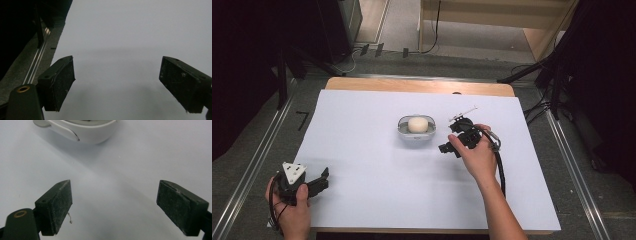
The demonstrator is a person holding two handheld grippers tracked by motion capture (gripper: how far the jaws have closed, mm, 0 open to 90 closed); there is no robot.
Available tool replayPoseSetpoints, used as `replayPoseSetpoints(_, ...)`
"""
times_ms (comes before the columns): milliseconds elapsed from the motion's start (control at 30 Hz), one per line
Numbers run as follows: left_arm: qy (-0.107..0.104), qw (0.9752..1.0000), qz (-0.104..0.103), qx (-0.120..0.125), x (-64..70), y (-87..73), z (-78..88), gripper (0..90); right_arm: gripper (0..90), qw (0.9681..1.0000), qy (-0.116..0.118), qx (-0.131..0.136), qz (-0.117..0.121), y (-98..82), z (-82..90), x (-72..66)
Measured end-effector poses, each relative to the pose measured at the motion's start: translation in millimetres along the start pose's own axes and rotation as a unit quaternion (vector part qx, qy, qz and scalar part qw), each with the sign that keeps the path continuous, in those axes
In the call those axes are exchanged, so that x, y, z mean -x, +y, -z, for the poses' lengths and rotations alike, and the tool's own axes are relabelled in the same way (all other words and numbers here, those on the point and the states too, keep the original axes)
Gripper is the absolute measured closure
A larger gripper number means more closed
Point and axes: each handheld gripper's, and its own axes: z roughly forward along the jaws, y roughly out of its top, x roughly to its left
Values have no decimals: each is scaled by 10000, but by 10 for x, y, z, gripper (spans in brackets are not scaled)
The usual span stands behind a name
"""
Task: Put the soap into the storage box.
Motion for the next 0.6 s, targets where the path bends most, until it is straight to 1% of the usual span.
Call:
replayPoseSetpoints(167, -2, 10000, -13, 9, 2, -1, 2, 140, 143, 10000, 2, 25, -80, -146, 33, 81)
replayPoseSetpoints(233, 4, 10000, -11, 20, 5, -1, 1, 140, 145, 9999, 21, 74, -66, -177, 39, 102)
replayPoseSetpoints(267, 10, 10000, -28, 13, 5, -1, 1, 140, 146, 9999, 42, 108, -98, -237, 56, 138)
replayPoseSetpoints(300, 10, 10000, -28, 13, 5, -1, 1, 140, 146, 9999, 42, 108, -98, -237, 56, 138)
replayPoseSetpoints(333, 25, 10000, -37, 0, 8, 1, 3, 140, 146, 9998, 51, 162, -144, -308, 73, 179)
replayPoseSetpoints(400, 21, 10000, -46, 2, 9, 1, 3, 140, 146, 9996, 58, 208, -166, -361, 86, 211)
replayPoseSetpoints(467, 19, 10000, -50, 6, 11, 0, 1, 140, 146, 9996, 64, 240, -150, -416, 110, 238)
replayPoseSetpoints(500, 19, 10000, -50, 6, 11, 0, 1, 140, 146, 9996, 64, 240, -150, -416, 110, 238)
replayPoseSetpoints(600, 55, 9999, -122, -3, 23, 0, 2, 140, 146, 9993, 61, 335, -174, -514, 152, 287)
